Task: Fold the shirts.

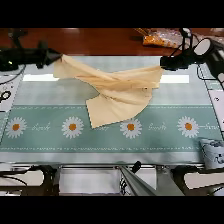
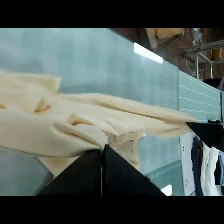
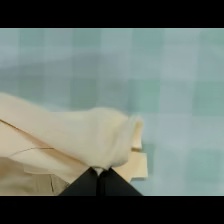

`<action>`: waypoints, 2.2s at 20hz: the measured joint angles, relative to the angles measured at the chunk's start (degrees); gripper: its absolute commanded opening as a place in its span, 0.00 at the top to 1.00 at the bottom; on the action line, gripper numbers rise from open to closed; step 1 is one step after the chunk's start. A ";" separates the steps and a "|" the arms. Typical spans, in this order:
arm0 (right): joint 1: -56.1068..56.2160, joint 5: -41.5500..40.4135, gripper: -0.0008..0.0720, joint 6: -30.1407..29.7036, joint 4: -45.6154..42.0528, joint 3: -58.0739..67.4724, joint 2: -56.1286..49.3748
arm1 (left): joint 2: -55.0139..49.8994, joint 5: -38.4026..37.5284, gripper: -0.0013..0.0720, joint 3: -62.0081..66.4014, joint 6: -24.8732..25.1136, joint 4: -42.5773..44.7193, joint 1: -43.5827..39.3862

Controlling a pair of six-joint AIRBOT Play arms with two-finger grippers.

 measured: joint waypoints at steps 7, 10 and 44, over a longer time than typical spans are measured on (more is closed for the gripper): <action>0.00 -14.36 0.97 -0.55 1.40 0.74 26.38 | 17.66 1.77 0.96 18.99 2.62 -0.20 3.41; 0.00 -18.25 0.97 -0.55 1.16 4.87 36.70 | 25.77 5.64 0.96 26.25 3.17 0.92 6.58; 0.02 35.15 0.97 -2.16 -16.85 23.54 9.90 | 36.09 -20.90 0.96 -12.13 -14.23 32.39 7.08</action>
